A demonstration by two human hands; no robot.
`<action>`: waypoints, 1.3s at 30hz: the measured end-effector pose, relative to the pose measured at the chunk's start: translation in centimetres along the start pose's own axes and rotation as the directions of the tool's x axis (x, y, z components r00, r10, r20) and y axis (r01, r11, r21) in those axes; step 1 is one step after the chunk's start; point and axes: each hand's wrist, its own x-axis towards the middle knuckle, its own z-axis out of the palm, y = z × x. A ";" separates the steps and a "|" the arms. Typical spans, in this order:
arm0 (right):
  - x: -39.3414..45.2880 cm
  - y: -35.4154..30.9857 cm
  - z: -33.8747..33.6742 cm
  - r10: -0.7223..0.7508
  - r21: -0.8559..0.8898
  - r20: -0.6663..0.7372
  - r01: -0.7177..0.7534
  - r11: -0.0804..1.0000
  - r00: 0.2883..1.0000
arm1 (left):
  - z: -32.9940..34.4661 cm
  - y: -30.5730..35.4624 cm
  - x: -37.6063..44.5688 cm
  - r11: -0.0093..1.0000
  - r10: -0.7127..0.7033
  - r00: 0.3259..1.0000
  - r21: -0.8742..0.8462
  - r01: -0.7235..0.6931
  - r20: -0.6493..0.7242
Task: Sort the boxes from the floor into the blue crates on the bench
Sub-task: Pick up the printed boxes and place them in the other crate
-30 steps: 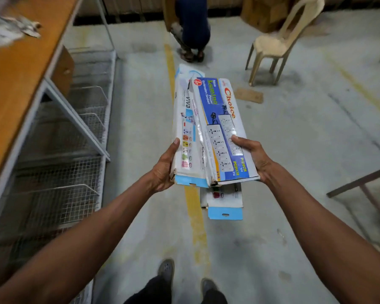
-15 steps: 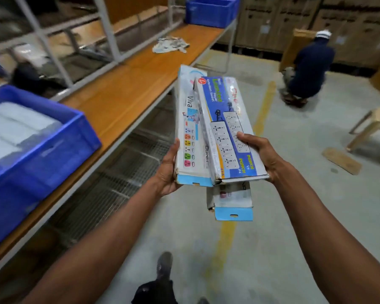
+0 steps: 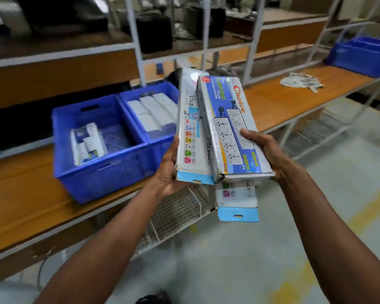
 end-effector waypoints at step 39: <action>35.1 -6.2 25.6 0.249 -0.144 0.557 -0.203 0.969 0.793 | -19.7 23.3 2.8 0.905 0.387 0.772 0.049 -0.422 -0.505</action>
